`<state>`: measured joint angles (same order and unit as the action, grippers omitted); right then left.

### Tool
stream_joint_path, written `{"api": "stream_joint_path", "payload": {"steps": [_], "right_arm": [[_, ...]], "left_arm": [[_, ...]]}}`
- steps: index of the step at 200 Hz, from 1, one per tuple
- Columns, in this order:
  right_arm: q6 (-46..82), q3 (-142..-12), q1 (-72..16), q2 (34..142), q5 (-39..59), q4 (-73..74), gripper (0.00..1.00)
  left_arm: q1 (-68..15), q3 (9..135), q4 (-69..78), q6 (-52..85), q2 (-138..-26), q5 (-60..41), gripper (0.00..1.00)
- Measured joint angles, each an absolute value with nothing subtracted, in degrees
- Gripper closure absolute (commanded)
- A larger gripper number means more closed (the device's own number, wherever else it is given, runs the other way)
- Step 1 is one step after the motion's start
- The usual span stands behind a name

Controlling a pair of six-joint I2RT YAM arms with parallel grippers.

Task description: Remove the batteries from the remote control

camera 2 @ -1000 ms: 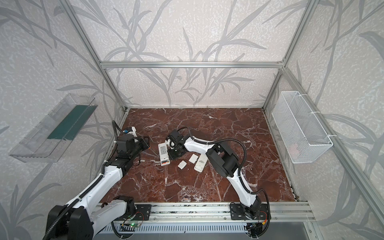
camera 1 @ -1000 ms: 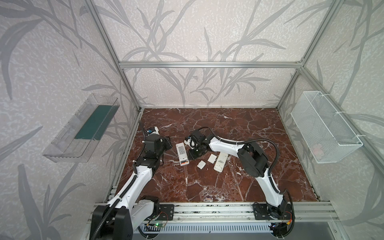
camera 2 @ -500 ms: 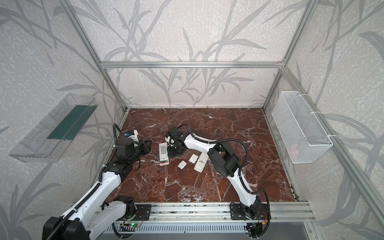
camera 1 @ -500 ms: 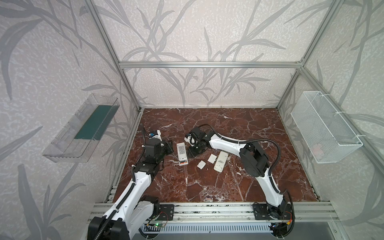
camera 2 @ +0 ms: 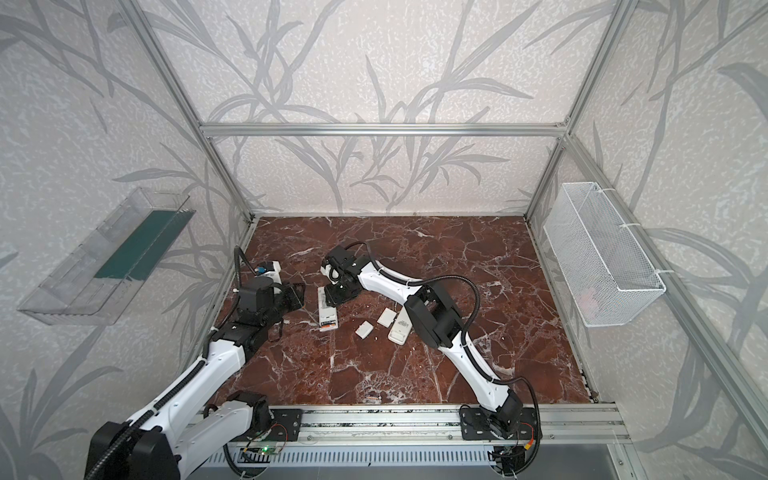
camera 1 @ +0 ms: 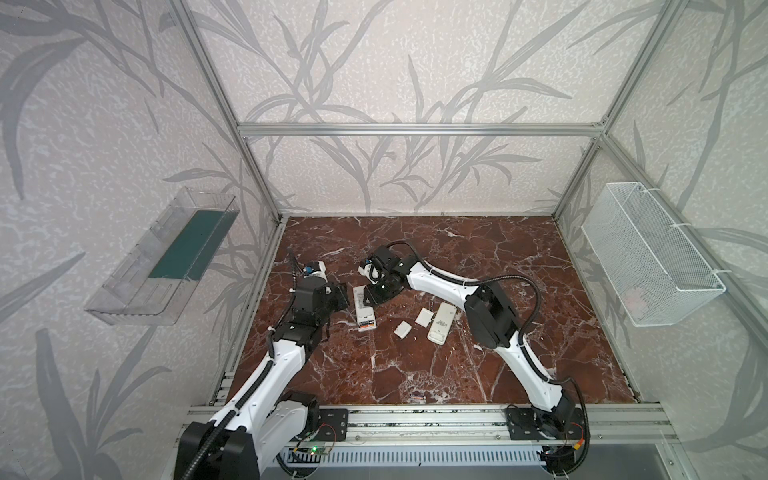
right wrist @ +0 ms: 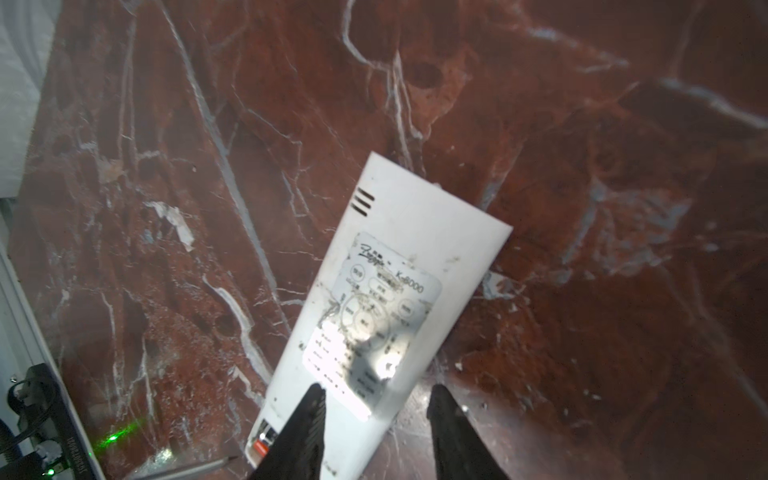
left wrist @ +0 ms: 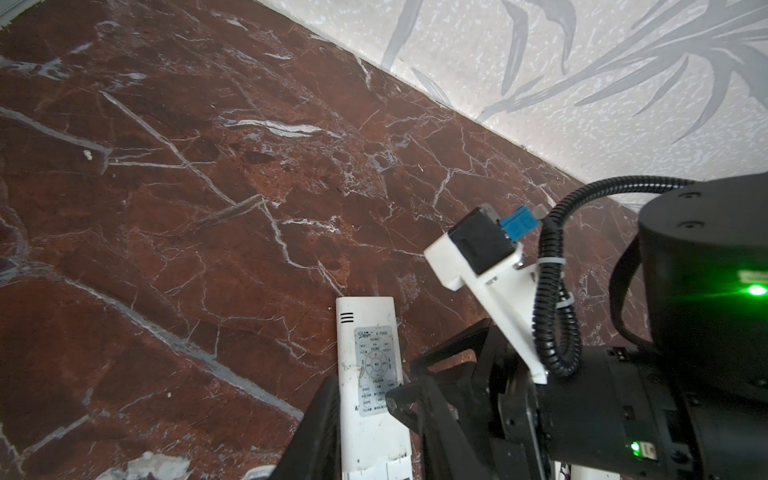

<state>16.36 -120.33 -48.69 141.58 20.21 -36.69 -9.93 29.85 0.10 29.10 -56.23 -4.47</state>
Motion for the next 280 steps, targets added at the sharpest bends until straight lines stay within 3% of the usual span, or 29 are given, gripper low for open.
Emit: {"api": "stream_joint_path", "payload": {"steps": [207,245,280], "right_arm": [[15.77,-121.45,-48.69,142.47,20.69,-38.28,0.6],[15.77,-121.47,-48.69,142.5,20.69,-38.28,0.6],[15.79,-121.64,-48.69,142.63,20.67,-38.5,0.61]], "left_arm": [[-11.05,29.95,5.19,27.35,-60.31,-2.48,1.0],[-14.37,29.95,6.44,25.56,-60.95,0.45,1.0],[-22.5,29.8,6.79,21.58,-59.94,7.7,1.0]]}}
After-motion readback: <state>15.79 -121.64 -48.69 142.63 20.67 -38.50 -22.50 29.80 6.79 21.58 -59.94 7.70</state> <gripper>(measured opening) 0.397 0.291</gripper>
